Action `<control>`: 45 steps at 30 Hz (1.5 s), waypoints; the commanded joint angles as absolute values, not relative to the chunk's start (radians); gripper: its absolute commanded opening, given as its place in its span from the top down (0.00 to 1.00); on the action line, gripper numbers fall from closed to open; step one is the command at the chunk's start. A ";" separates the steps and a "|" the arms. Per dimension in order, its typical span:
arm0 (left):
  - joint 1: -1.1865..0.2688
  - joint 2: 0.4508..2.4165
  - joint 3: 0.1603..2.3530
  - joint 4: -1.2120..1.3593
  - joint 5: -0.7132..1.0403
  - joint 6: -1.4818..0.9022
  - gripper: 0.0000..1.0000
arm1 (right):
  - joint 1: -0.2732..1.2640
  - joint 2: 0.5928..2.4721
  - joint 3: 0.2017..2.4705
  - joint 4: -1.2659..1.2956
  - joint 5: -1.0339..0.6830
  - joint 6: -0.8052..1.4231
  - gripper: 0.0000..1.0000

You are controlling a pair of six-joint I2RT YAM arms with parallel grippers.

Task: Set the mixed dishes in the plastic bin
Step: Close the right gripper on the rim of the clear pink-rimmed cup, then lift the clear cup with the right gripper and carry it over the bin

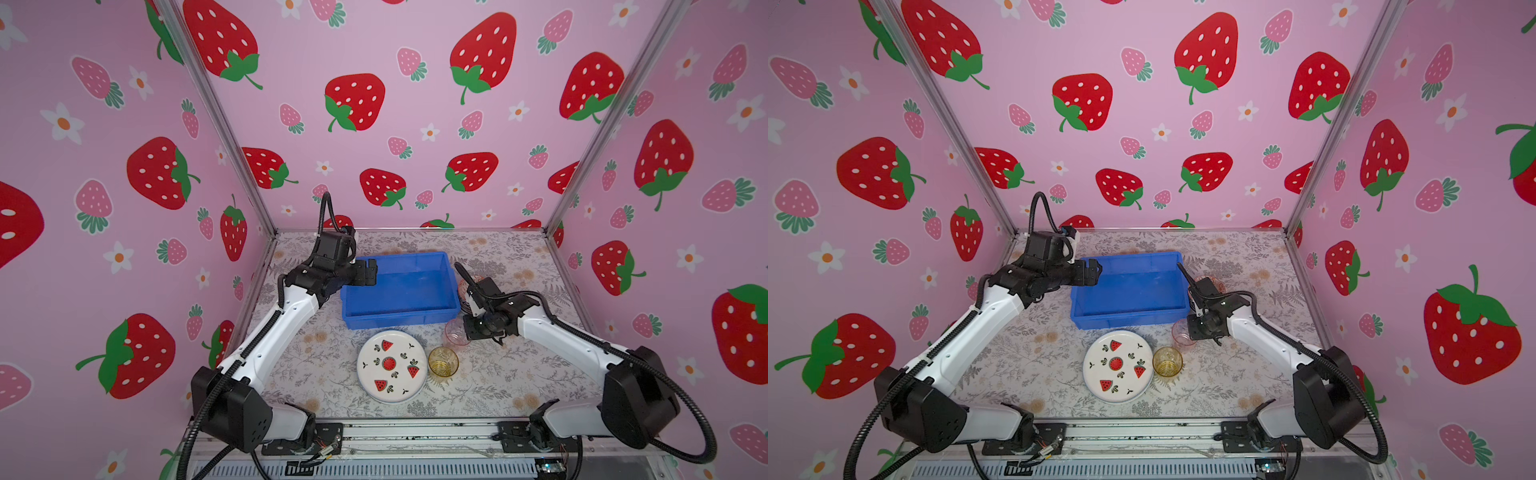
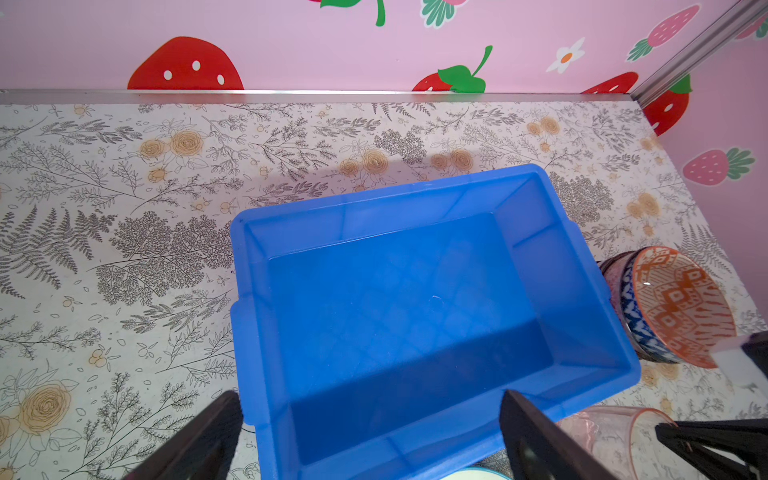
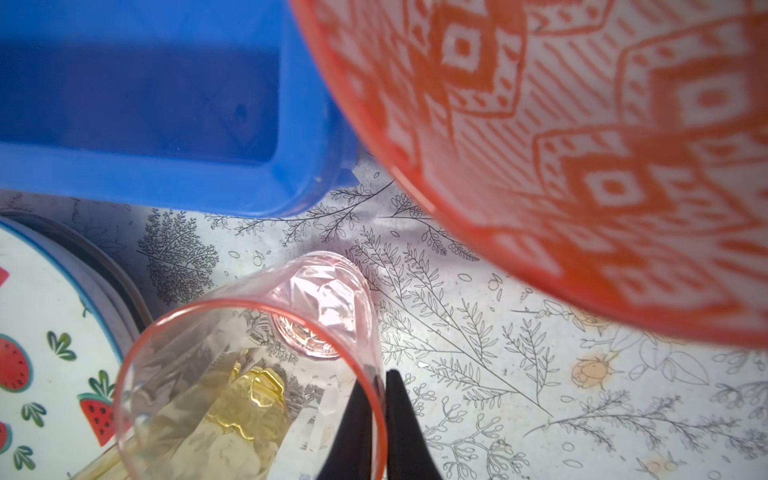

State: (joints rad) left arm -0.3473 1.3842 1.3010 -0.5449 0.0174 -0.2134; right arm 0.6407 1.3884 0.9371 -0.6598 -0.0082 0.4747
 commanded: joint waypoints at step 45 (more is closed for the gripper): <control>-0.347 1.375 1.328 -0.601 -0.095 -0.200 0.01 | 0.628 2.020 2.109 -1.096 0.138 0.223 1.00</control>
